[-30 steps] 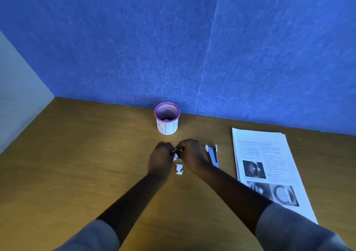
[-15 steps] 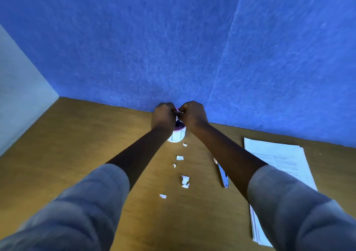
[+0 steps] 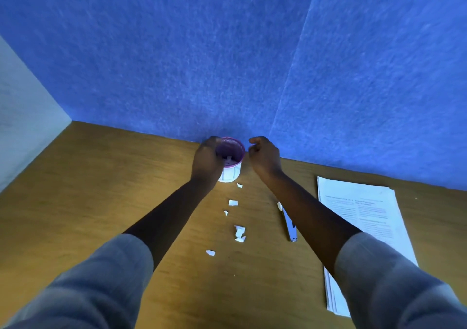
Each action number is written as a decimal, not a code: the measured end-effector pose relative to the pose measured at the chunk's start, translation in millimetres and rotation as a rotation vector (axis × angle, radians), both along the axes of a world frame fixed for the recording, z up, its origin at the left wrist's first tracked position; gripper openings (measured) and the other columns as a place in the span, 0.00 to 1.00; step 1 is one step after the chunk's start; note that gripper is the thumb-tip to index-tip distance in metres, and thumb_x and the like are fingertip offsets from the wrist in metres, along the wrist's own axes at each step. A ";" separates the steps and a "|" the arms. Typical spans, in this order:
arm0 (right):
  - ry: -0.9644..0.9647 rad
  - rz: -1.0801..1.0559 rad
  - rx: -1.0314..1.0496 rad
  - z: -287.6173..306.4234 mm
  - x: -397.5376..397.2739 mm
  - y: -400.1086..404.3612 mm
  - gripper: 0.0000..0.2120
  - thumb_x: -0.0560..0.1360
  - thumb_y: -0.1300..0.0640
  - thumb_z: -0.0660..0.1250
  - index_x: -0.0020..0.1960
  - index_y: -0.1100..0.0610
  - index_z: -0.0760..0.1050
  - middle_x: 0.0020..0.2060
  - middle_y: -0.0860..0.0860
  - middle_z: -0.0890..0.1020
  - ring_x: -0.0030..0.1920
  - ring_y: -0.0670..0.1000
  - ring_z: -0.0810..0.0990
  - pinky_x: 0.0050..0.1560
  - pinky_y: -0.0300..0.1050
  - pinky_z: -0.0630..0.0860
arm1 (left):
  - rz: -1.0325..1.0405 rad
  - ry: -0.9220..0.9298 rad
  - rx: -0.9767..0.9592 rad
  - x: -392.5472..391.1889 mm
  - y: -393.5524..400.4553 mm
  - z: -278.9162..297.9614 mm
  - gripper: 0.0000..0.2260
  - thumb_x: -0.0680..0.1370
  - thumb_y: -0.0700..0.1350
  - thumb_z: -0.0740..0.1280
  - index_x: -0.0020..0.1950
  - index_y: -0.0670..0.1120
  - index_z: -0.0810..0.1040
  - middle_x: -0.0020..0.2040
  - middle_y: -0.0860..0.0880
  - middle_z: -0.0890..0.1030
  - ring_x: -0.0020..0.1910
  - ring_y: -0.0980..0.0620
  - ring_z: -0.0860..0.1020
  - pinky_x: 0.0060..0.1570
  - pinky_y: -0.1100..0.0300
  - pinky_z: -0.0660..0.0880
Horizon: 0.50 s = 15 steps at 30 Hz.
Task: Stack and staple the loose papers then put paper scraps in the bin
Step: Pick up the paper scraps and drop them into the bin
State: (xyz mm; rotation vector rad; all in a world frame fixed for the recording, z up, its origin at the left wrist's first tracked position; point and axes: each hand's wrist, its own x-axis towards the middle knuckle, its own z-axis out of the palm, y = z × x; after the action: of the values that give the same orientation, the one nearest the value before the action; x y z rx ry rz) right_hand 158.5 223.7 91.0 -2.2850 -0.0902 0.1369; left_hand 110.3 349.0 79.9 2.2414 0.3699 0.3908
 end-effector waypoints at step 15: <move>0.049 0.725 -0.619 -78.5 -76.0 -25.8 0.30 0.79 0.61 0.58 0.76 0.57 0.48 0.77 0.51 0.48 0.77 0.50 0.48 0.70 0.50 0.65 | -0.245 0.192 0.264 -96.3 -30.9 -79.4 0.24 0.69 0.43 0.52 0.62 0.44 0.75 0.58 0.45 0.81 0.57 0.43 0.76 0.58 0.58 0.71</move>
State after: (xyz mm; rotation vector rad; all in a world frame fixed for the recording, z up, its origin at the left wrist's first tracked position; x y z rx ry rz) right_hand 82.5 198.0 12.5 -2.7441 -0.9675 0.6717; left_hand 14.0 318.1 0.5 2.5556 0.1447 0.0982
